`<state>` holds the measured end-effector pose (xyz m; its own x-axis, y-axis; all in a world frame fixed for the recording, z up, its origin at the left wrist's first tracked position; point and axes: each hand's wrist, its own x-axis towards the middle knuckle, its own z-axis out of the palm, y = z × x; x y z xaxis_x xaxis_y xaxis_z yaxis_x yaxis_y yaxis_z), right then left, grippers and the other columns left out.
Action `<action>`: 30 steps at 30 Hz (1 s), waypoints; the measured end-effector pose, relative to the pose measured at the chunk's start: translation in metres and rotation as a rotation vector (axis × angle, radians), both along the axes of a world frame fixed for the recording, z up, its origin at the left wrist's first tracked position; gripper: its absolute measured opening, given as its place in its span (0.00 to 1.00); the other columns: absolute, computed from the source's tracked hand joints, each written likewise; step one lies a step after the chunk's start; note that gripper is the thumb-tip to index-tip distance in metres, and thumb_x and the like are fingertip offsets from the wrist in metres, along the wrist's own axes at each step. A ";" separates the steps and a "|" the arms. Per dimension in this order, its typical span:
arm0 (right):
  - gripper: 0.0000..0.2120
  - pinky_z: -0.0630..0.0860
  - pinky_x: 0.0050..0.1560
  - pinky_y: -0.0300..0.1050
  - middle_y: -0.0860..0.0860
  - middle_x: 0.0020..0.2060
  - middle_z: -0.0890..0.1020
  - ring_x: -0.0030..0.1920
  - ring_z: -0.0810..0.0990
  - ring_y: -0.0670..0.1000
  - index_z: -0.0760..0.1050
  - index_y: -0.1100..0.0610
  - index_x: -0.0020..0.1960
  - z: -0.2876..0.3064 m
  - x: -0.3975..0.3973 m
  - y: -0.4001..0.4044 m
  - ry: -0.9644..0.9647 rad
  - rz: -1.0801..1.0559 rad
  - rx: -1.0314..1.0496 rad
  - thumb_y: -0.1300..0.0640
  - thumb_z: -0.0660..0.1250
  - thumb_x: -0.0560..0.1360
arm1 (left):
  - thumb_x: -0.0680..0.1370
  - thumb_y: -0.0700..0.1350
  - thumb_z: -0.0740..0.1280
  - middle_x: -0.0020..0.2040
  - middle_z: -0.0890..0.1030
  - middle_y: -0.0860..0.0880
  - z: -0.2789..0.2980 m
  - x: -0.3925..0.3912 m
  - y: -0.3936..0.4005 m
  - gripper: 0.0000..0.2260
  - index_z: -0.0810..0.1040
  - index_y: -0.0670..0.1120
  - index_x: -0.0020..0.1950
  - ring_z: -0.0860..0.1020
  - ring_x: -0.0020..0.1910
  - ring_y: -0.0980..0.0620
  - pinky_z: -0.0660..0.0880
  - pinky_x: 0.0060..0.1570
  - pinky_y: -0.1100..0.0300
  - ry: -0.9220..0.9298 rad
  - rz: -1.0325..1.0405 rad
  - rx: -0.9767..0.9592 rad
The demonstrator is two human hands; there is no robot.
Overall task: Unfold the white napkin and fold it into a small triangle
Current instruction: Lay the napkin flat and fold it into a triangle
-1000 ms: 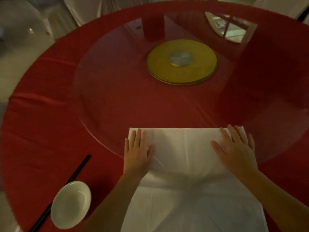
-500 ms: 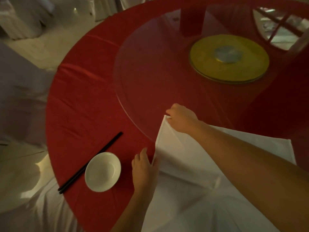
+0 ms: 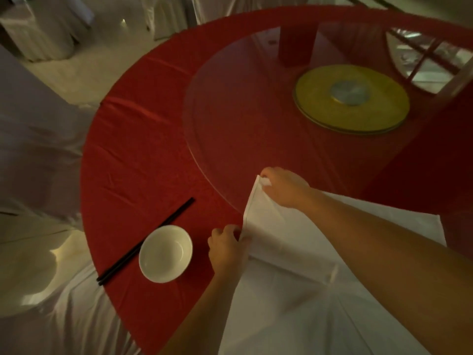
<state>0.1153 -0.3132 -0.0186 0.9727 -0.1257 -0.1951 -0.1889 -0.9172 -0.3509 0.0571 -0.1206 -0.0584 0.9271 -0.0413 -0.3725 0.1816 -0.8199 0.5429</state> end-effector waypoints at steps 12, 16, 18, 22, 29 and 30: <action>0.07 0.69 0.37 0.44 0.52 0.48 0.76 0.39 0.75 0.52 0.77 0.55 0.51 -0.003 0.005 0.010 -0.159 -0.102 -0.005 0.55 0.62 0.79 | 0.77 0.48 0.62 0.46 0.77 0.52 0.011 0.004 -0.007 0.03 0.74 0.50 0.47 0.73 0.49 0.50 0.74 0.48 0.52 -0.082 0.002 -0.100; 0.05 0.71 0.40 0.45 0.50 0.47 0.71 0.38 0.74 0.51 0.76 0.53 0.51 0.022 -0.036 0.002 -0.363 -0.162 0.117 0.55 0.63 0.78 | 0.76 0.45 0.64 0.41 0.77 0.55 0.018 -0.006 0.001 0.04 0.71 0.52 0.46 0.76 0.40 0.54 0.73 0.36 0.58 -0.119 -0.010 -0.261; 0.04 0.72 0.39 0.43 0.49 0.45 0.73 0.37 0.75 0.49 0.75 0.51 0.51 0.036 -0.072 -0.005 -0.458 -0.200 0.182 0.54 0.64 0.78 | 0.76 0.43 0.66 0.45 0.78 0.57 0.023 -0.013 0.005 0.08 0.73 0.54 0.52 0.77 0.43 0.56 0.72 0.38 0.61 -0.119 -0.025 -0.335; 0.03 0.78 0.32 0.36 0.44 0.36 0.80 0.32 0.81 0.43 0.72 0.43 0.48 0.054 -0.162 -0.008 -0.500 -0.327 0.365 0.52 0.63 0.79 | 0.75 0.41 0.68 0.45 0.77 0.59 0.032 -0.036 0.013 0.16 0.71 0.53 0.60 0.76 0.42 0.61 0.69 0.35 0.68 -0.209 -0.127 -0.358; 0.10 0.82 0.37 0.43 0.46 0.38 0.85 0.38 0.85 0.47 0.76 0.45 0.43 0.035 -0.318 0.018 -0.448 -0.703 0.635 0.61 0.65 0.76 | 0.71 0.35 0.70 0.42 0.78 0.47 0.037 -0.103 0.026 0.05 0.78 0.43 0.43 0.75 0.38 0.48 0.71 0.31 0.57 -0.629 -0.714 -0.234; 0.09 0.81 0.36 0.44 0.48 0.38 0.85 0.38 0.85 0.49 0.77 0.46 0.43 0.031 -0.337 0.024 -0.443 -0.761 0.674 0.60 0.65 0.75 | 0.71 0.35 0.70 0.41 0.78 0.47 0.037 -0.114 0.028 0.05 0.79 0.43 0.43 0.75 0.37 0.48 0.72 0.31 0.56 -0.633 -0.764 -0.215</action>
<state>-0.2215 -0.2896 0.0128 0.6871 -0.7193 -0.1024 -0.3561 -0.2105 -0.9104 -0.0569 -0.0927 -0.0215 0.6490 -0.7139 0.2631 -0.7223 -0.4696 0.5077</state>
